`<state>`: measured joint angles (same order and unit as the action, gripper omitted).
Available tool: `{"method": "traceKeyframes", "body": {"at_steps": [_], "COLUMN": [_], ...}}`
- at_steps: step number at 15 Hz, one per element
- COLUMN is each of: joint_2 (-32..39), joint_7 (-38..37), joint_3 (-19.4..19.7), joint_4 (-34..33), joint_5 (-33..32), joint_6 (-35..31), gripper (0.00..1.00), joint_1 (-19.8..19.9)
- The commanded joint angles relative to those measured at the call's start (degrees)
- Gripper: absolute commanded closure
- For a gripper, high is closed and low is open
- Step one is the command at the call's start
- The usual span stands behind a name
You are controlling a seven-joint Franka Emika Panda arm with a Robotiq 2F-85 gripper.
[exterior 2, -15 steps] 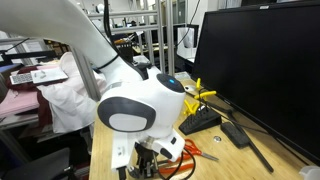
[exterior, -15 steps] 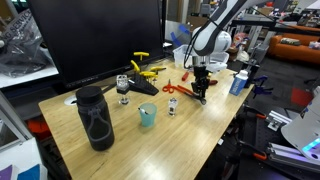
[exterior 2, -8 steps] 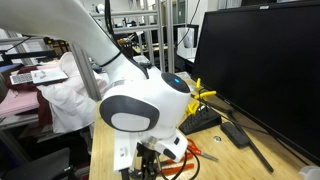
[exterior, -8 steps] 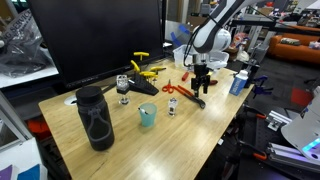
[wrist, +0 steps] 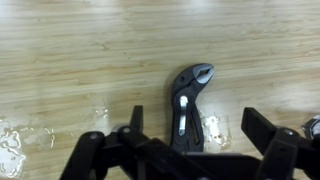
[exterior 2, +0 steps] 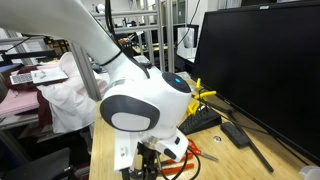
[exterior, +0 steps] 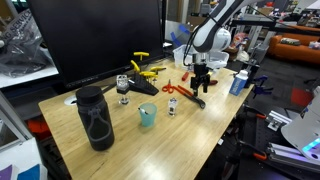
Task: Move the pliers to the left
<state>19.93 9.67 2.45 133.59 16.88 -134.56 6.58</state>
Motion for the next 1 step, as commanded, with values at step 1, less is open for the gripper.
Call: {"method": "traceKeyframes", "body": {"at_steps": [1], "joint_2": [0.0], "joint_7": [-0.23], "joint_3": [-0.56], "joint_4": [-0.06], "joint_5": [-0.32], "joint_6": [0.04], "gripper": [0.0], "joint_1": [0.6]}}
